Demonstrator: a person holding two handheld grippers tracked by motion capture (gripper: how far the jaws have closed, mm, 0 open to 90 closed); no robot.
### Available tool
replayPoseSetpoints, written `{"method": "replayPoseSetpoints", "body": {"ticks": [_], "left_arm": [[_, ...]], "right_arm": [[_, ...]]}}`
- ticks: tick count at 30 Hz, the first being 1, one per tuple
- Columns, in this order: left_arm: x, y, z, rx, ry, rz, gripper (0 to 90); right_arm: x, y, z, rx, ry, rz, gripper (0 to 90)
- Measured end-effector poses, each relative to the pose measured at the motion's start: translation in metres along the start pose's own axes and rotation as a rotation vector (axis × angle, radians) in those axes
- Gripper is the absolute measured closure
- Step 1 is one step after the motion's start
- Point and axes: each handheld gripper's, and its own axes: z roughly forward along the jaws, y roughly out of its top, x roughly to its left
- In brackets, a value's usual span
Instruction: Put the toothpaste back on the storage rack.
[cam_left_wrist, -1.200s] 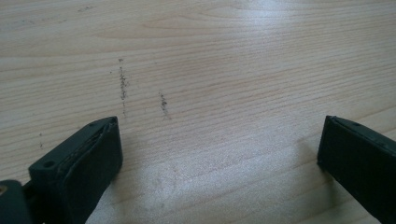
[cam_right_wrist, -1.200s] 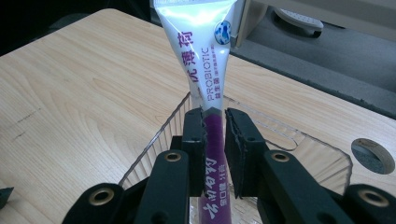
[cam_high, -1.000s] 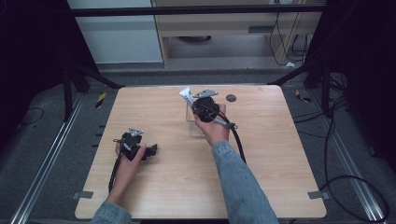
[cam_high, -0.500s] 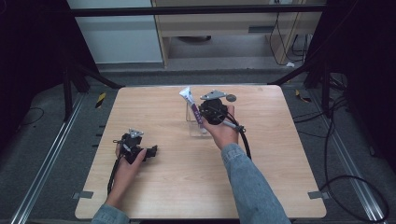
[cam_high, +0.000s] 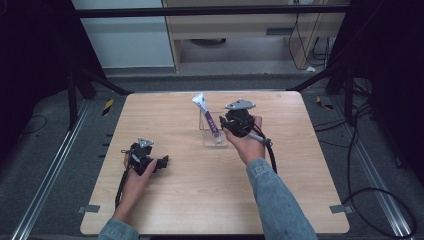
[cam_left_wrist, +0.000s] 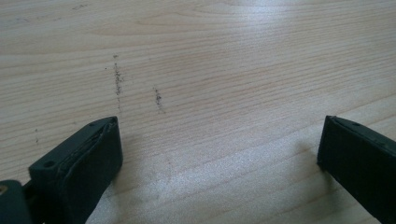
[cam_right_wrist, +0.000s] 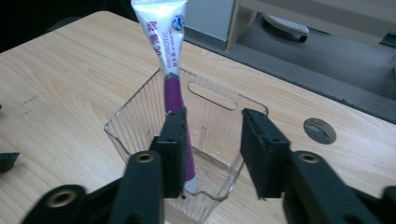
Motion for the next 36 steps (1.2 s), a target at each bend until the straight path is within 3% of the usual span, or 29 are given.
{"method": "replayPoseSetpoints", "body": {"ticks": [3,6,11,23,36], "left_arm": [[-0.001,0.001,0.001,0.001,0.002,0.0,0.0],[-0.001,0.002,0.002,0.001,0.002,0.001,0.0],[-0.001,0.002,0.002,0.001,0.002,0.0,0.0],[-0.001,0.002,0.002,0.001,0.002,0.0,0.0],[-0.001,0.002,0.002,-0.001,0.002,-0.001,0.0]], "right_arm": [[-0.003,-0.003,-0.002,-0.043,0.019,-0.003,42.5],[-0.006,-0.006,-0.002,-0.041,0.036,0.01,27.2],[-0.008,-0.008,-0.005,-0.022,0.024,-0.003,16.6],[-0.017,-0.02,-0.011,0.008,0.034,-0.021,12.1],[-0.041,-0.039,-0.024,0.032,-0.002,-0.018,12.8]]}}
